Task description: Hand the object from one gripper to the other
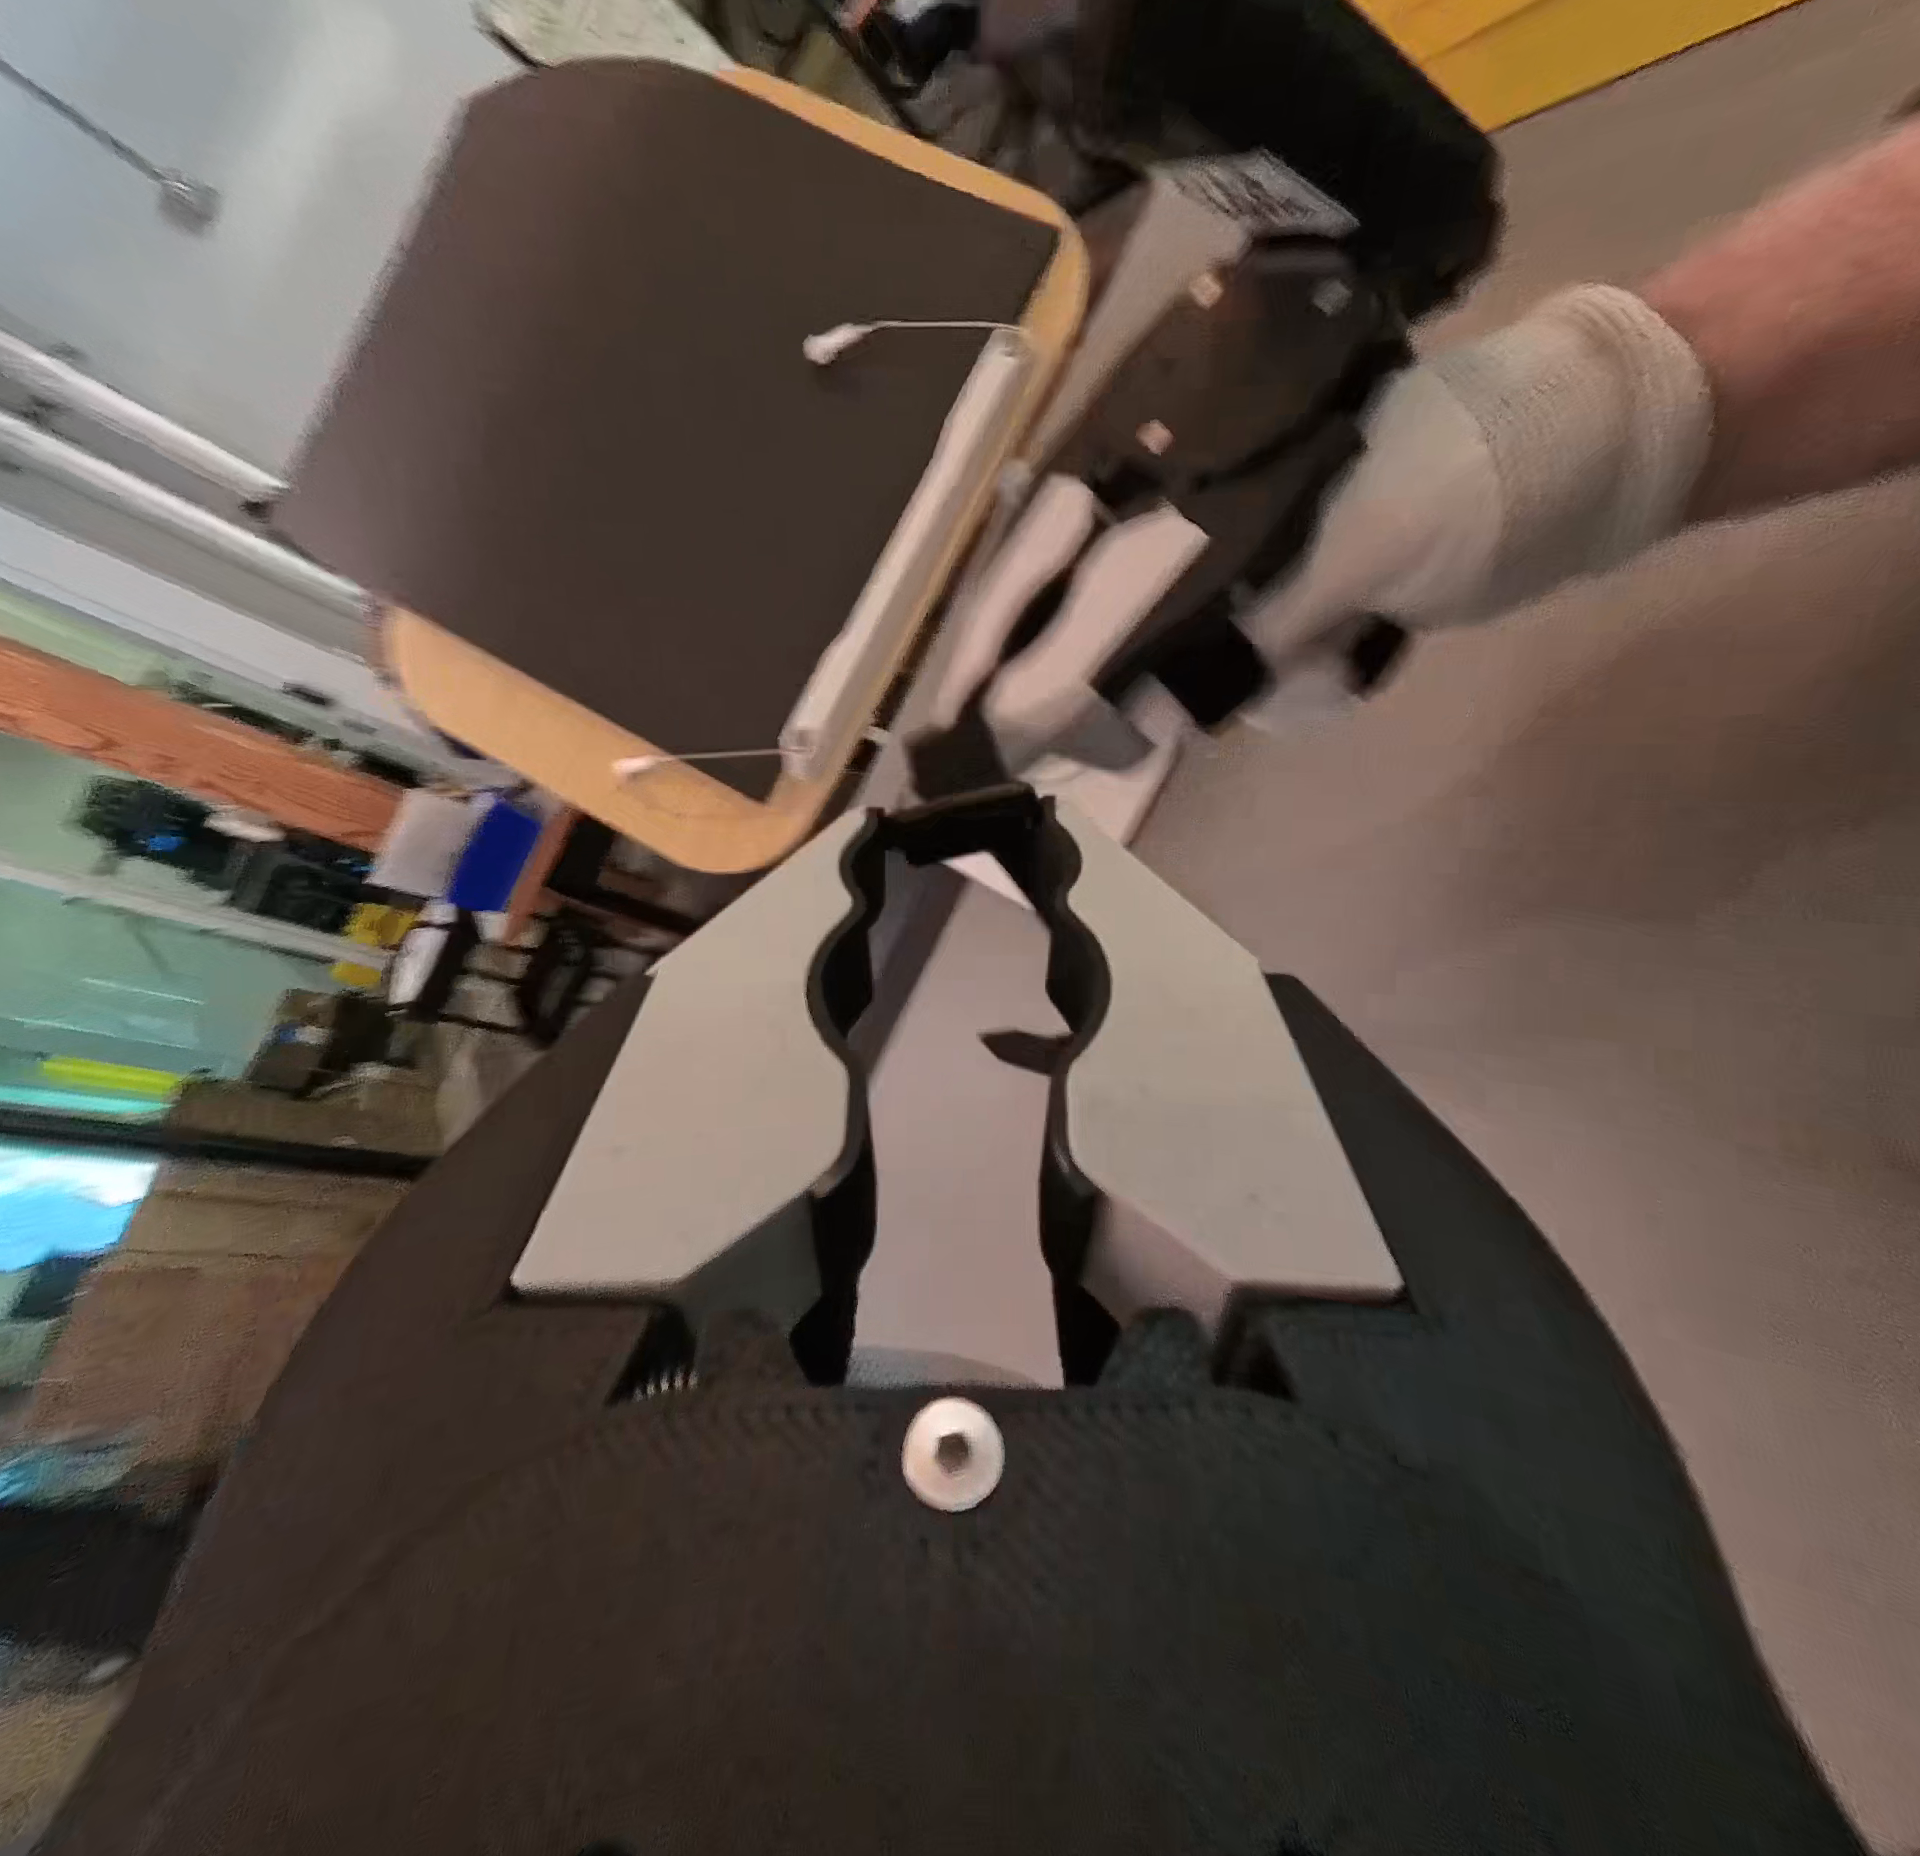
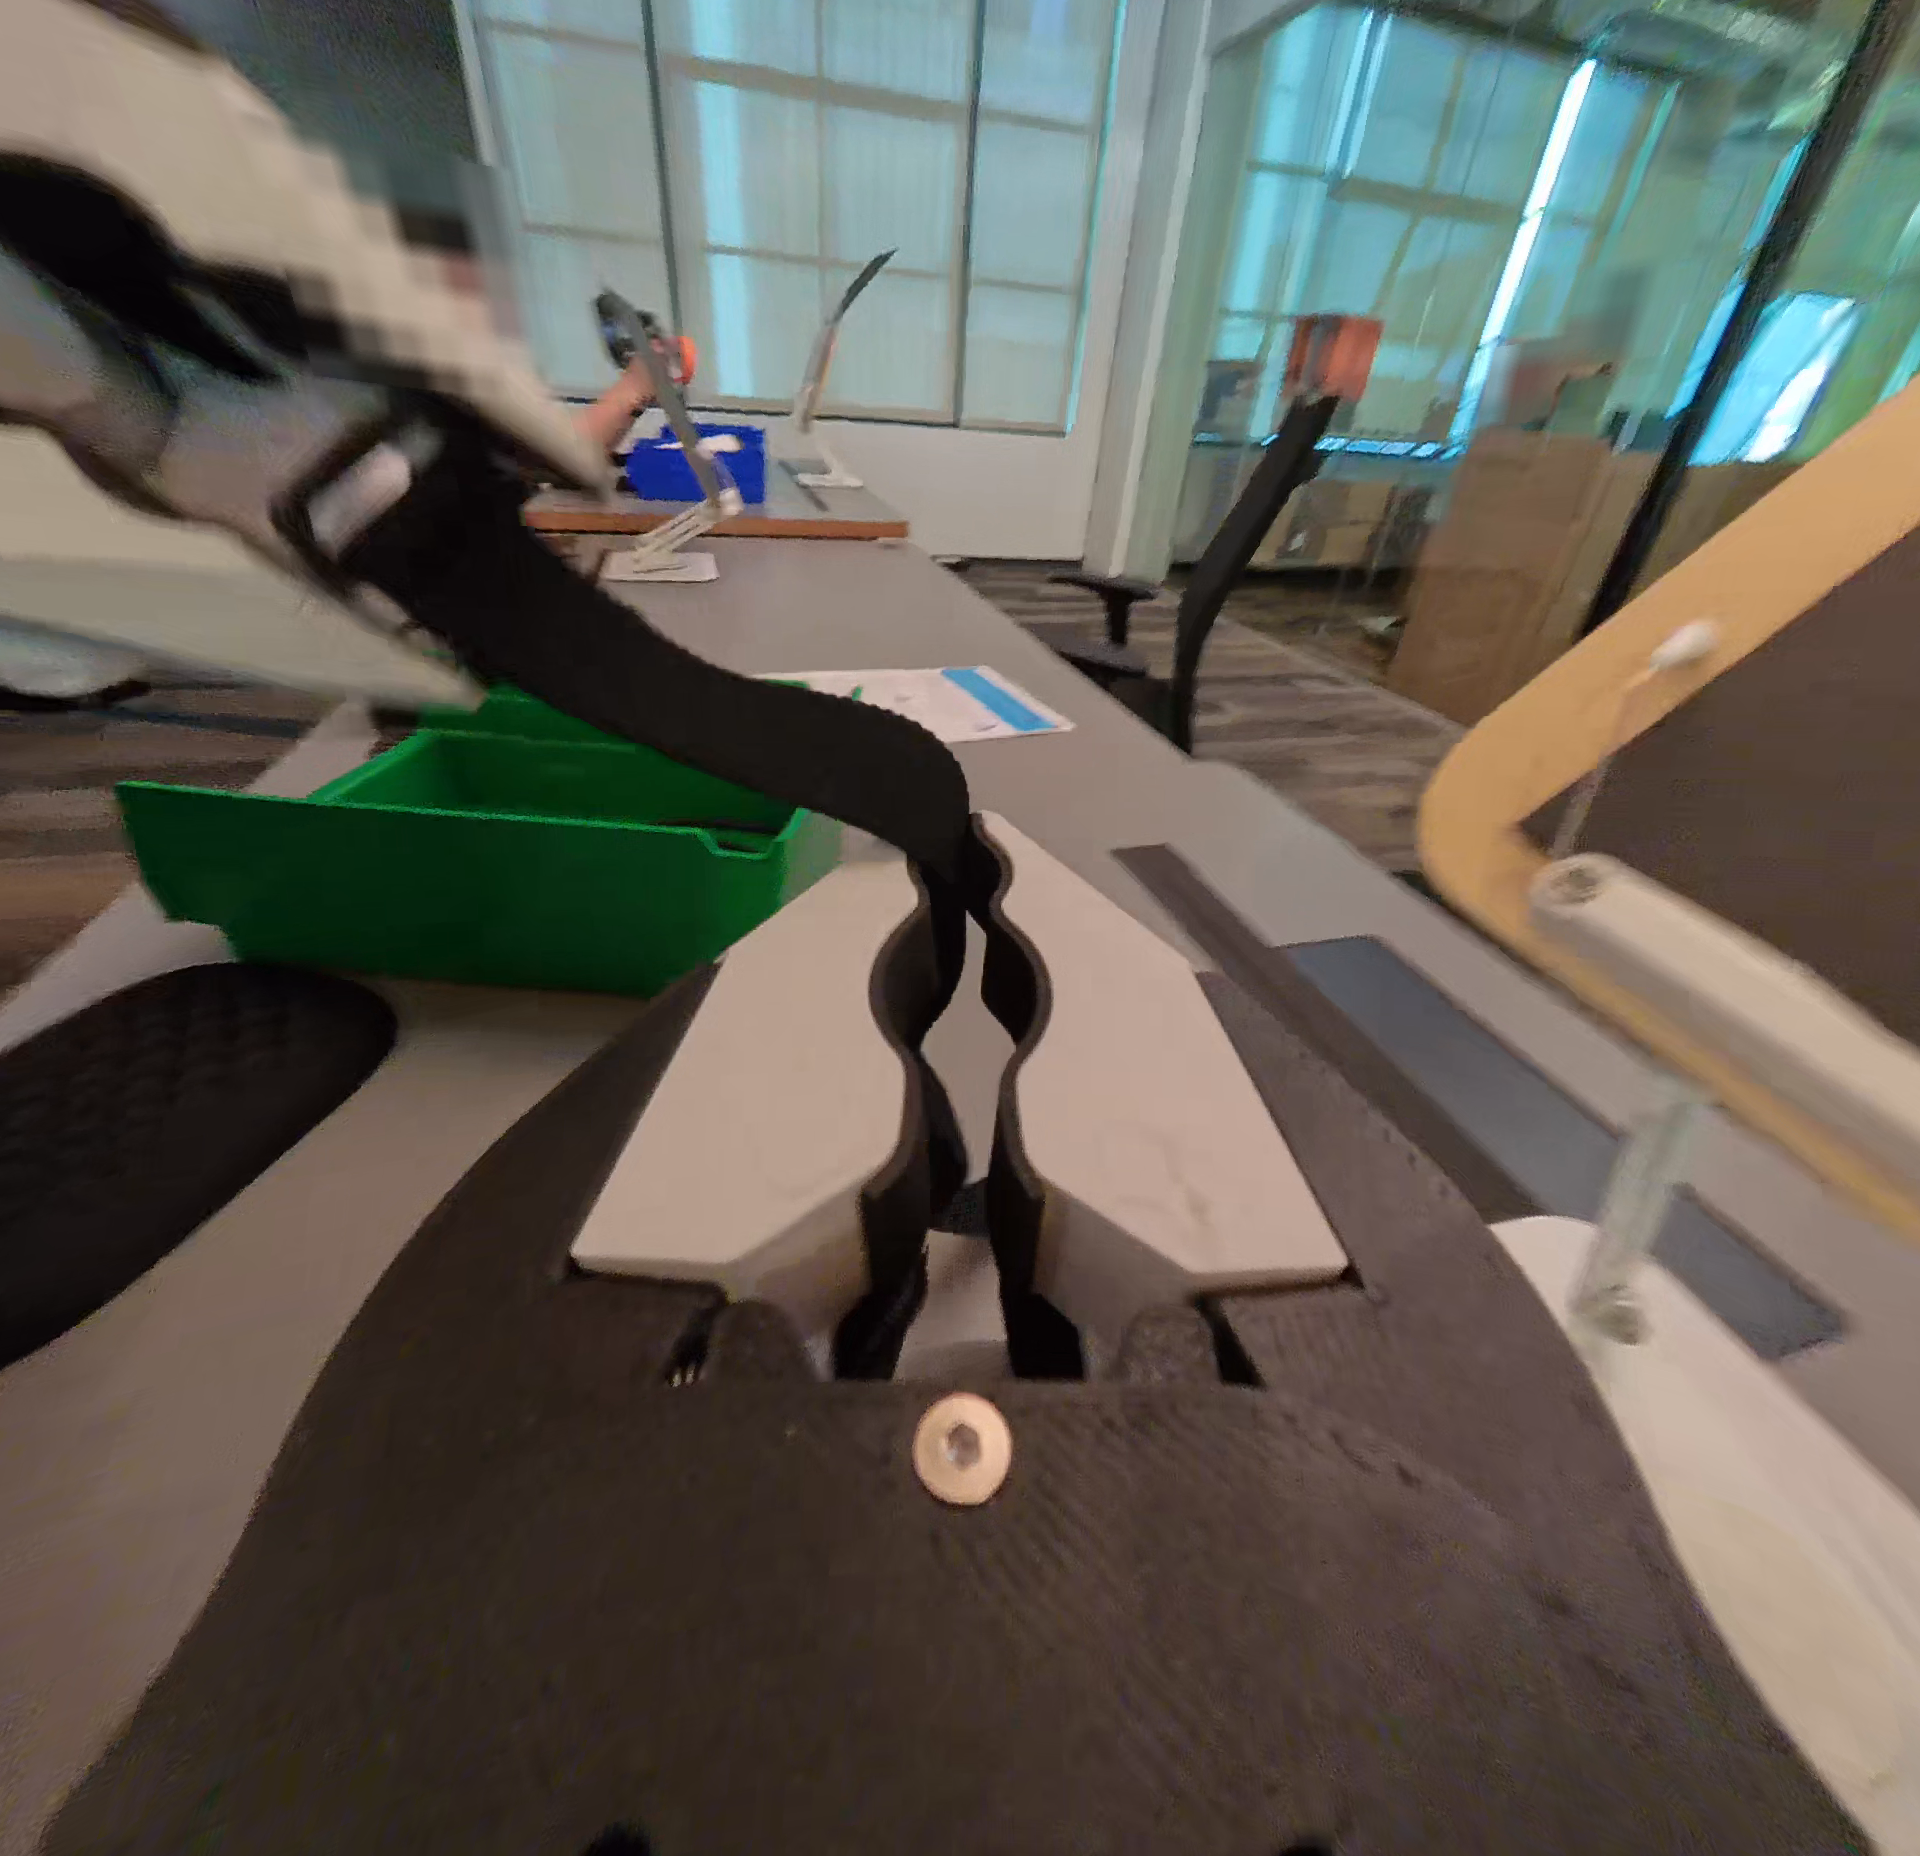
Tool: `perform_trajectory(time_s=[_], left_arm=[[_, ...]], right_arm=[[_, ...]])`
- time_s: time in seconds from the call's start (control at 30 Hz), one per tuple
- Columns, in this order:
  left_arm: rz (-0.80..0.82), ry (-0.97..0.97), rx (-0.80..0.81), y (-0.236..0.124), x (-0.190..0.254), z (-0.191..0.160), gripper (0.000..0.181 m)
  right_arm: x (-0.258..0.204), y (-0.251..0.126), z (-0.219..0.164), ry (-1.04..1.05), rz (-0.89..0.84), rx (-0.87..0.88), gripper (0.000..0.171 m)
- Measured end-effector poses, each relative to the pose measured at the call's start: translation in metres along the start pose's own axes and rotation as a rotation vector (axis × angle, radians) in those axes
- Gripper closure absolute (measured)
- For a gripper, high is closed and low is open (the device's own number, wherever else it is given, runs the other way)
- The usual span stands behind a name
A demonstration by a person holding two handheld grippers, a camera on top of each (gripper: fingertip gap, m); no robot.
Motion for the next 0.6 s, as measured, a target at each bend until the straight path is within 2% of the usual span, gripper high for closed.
perform_trajectory(time_s=[0.03, 0.07, 0.13, 0.17, 0.33, 0.6], left_arm=[[-0.072, -0.012, 0.002, -0.003, 0.005, -0.003, 0.159], [-0.108, -0.028, 0.003, -0.007, 0.007, -0.007, 0.154], [-0.177, -0.051, -0.006, -0.011, 0.01, -0.016, 0.128], [-0.199, -0.087, -0.004, -0.012, 0.007, -0.021, 0.122], [-0.351, -0.468, 0.183, -0.017, -0.023, -0.025, 0.115], [-0.604, -0.558, 0.212, 0.011, 0.004, -0.007, 0.092]], right_arm=[[0.004, -0.006, 0.007, -0.05, -0.049, 0.012, 0.171], [0.005, -0.012, 0.013, -0.105, -0.078, 0.023, 0.171], [0.002, -0.023, 0.025, -0.204, -0.077, 0.075, 0.171], [0.001, -0.026, 0.03, -0.246, -0.084, 0.093, 0.171], [-0.027, -0.033, 0.047, -0.551, -0.073, 0.087, 0.171], [-0.069, -0.024, 0.051, -0.922, -0.141, 0.06, 0.171]])
Point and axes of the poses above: each gripper's, where its closed fingertips meet, y out along the fingers, z out of its top, x = y × z across the jaws, the point moved 8 cm from there along -y, back along the fingers, and after that the axes turned 4 degrees about -x, right-handed, at the moved point
